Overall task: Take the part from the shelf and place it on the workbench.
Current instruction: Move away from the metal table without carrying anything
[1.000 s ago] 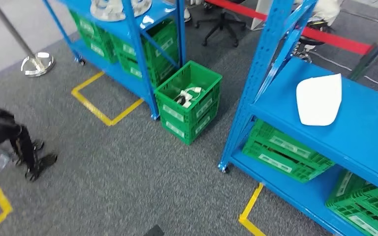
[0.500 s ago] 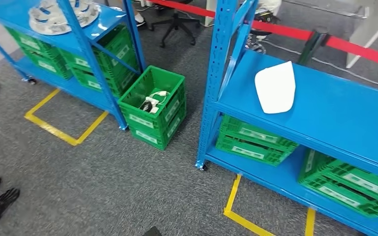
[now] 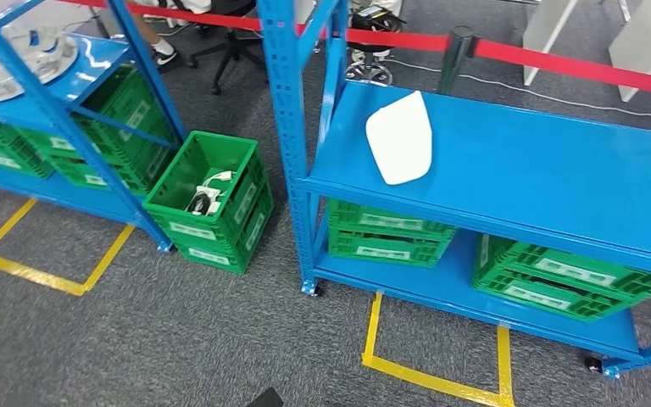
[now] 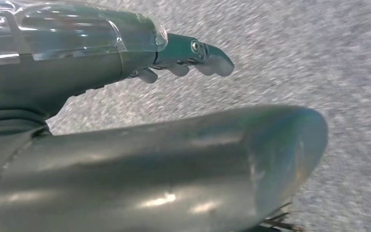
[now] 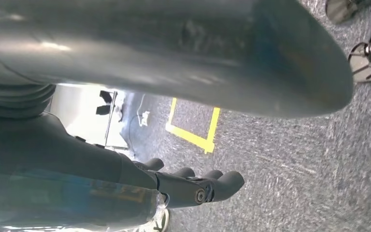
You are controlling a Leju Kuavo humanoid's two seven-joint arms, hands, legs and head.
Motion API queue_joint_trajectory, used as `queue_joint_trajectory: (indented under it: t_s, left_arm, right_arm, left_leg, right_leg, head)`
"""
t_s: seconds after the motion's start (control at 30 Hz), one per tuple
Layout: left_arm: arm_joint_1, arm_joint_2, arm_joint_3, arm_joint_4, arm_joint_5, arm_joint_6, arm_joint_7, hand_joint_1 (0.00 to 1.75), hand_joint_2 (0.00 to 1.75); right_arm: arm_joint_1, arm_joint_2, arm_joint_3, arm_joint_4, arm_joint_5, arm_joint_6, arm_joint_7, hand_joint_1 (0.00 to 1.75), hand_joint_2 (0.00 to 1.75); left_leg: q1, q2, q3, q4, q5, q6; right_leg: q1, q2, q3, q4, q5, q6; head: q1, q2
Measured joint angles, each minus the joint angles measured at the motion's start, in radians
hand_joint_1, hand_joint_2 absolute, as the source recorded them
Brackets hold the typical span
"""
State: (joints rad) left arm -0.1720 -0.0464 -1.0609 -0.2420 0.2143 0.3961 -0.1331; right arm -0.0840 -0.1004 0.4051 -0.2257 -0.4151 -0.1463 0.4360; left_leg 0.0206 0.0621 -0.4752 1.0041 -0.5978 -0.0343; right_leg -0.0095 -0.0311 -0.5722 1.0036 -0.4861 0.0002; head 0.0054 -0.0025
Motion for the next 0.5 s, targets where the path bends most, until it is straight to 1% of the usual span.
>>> queue_joint_trajectory:
  t_s: [0.03, 0.07, 0.1, 0.13, 0.17, 0.2, 0.23, 0.27, 0.3, 0.33, 0.37, 0.4, 0.5]
  left_arm:
    - [-0.001, 0.000, 0.000, 0.000, 0.000, 0.000, -0.001, 0.00, 0.00]
    - [-0.001, 0.000, 0.000, 0.000, -0.001, 0.001, -0.002, 0.00, 0.00]
    - [0.000, 0.000, 0.000, 0.000, -0.001, 0.001, -0.002, 0.00, 0.00]
    - [0.002, 0.001, -0.001, 0.000, -0.001, 0.001, -0.002, 0.00, 0.00]
    - [0.004, 0.001, -0.003, 0.000, -0.001, 0.001, -0.002, 0.00, 0.00]
    - [0.005, 0.002, -0.005, 0.000, -0.001, 0.001, -0.002, 0.00, 0.00]
    - [0.005, 0.003, -0.007, 0.000, 0.000, 0.001, -0.001, 0.00, 0.00]
    - [0.005, 0.003, -0.008, 0.000, 0.001, 0.001, 0.001, 0.00, 0.00]
    - [0.004, 0.003, -0.009, 0.000, 0.003, 0.002, 0.004, 0.00, 0.00]
    - [0.004, 0.003, -0.009, 0.000, 0.007, 0.004, 0.010, 0.00, 0.00]
    - [0.004, 0.003, -0.009, 0.000, 0.012, 0.007, 0.016, 0.00, 0.00]
    - [0.005, 0.003, -0.009, 0.001, 0.017, 0.010, 0.024, 0.00, 0.00]
    - [0.010, 0.004, -0.009, 0.001, 0.031, 0.020, 0.041, 0.00, 0.00]
  right_arm:
    - [-0.001, 0.000, 0.000, 0.001, 0.000, -0.001, 0.000, 0.00, 0.00]
    - [-0.002, 0.000, 0.000, 0.001, 0.000, -0.001, -0.001, 0.00, 0.00]
    - [-0.004, 0.000, 0.000, 0.002, -0.001, -0.002, -0.001, 0.00, 0.00]
    - [-0.005, 0.000, 0.000, 0.002, -0.002, -0.002, -0.001, 0.00, 0.00]
    - [-0.005, 0.000, 0.000, 0.003, -0.002, -0.002, -0.002, 0.00, 0.00]
    - [-0.005, 0.000, 0.000, 0.003, 0.000, -0.002, -0.003, 0.00, 0.00]
    - [-0.004, 0.001, 0.001, 0.003, 0.004, -0.002, -0.005, 0.00, 0.00]
    - [-0.003, 0.002, 0.002, 0.003, 0.011, -0.003, -0.008, 0.00, 0.00]
    - [-0.001, 0.003, 0.004, 0.004, 0.018, -0.005, -0.013, 0.00, 0.00]
    - [-0.001, 0.003, 0.006, 0.004, 0.026, -0.008, -0.020, 0.00, 0.00]
    - [-0.001, 0.004, 0.009, 0.004, 0.032, -0.012, -0.031, 0.00, 0.00]
    - [-0.001, 0.004, 0.013, 0.004, 0.037, -0.016, -0.043, 0.00, 0.00]
    - [-0.001, 0.008, 0.022, 0.004, 0.044, -0.025, -0.069, 0.00, 0.00]
  left_leg:
    - [0.002, -0.036, -0.022, 0.042, -0.025, -0.002]
    - [0.002, -0.070, -0.056, 0.103, -0.054, -0.001]
    - [0.001, -0.077, -0.096, 0.169, -0.077, 0.000]
    - [-0.001, -0.077, -0.131, 0.219, -0.086, 0.003]
    - [-0.003, -0.075, -0.153, 0.239, -0.074, 0.006]
    - [-0.005, -0.073, -0.159, 0.226, -0.043, 0.010]
    - [-0.006, -0.073, -0.150, 0.182, 0.002, 0.016]
    - [-0.006, -0.078, -0.133, 0.132, 0.041, 0.022]
    - [-0.007, -0.084, -0.117, 0.084, 0.068, 0.027]
    - [-0.008, -0.089, -0.104, 0.050, 0.080, 0.030]
    - [-0.009, -0.093, -0.098, 0.033, 0.078, 0.031]
    - [-0.010, -0.093, -0.095, 0.024, 0.076, 0.029]
    - [-0.013, -0.092, -0.093, 0.019, 0.074, 0.028]
  right_leg:
    - [-0.001, 0.009, 0.002, -0.002, 0.000, -0.005]
    - [0.000, 0.021, 0.004, -0.003, -0.001, -0.009]
    - [0.001, 0.033, 0.004, -0.003, -0.002, -0.012]
    - [0.004, 0.047, 0.005, -0.002, -0.004, -0.015]
    - [0.005, 0.060, 0.006, -0.001, -0.006, -0.018]
    - [0.007, 0.072, 0.009, 0.001, -0.009, -0.020]
    - [0.008, 0.082, 0.014, 0.002, -0.012, -0.020]
    - [0.010, 0.090, 0.018, 0.003, -0.016, -0.019]
    - [0.011, 0.098, 0.020, 0.005, -0.021, -0.015]
    - [0.011, 0.103, 0.020, 0.007, -0.023, -0.010]
    - [0.011, 0.105, 0.018, 0.010, -0.026, -0.007]
    - [0.011, 0.107, 0.016, 0.012, -0.028, -0.007]
    - [0.008, 0.106, 0.019, 0.008, -0.029, -0.011]
  head:
    - [-0.002, 0.000]
    - [-0.004, 0.000]
    - [-0.005, 0.000]
    - [-0.006, 0.000]
    - [-0.007, 0.000]
    - [-0.007, 0.000]
    - [-0.008, 0.000]
    - [-0.009, 0.000]
    - [-0.009, 0.000]
    - [-0.009, 0.000]
    - [-0.009, 0.000]
    - [-0.008, 0.000]
    - [-0.006, 0.000]
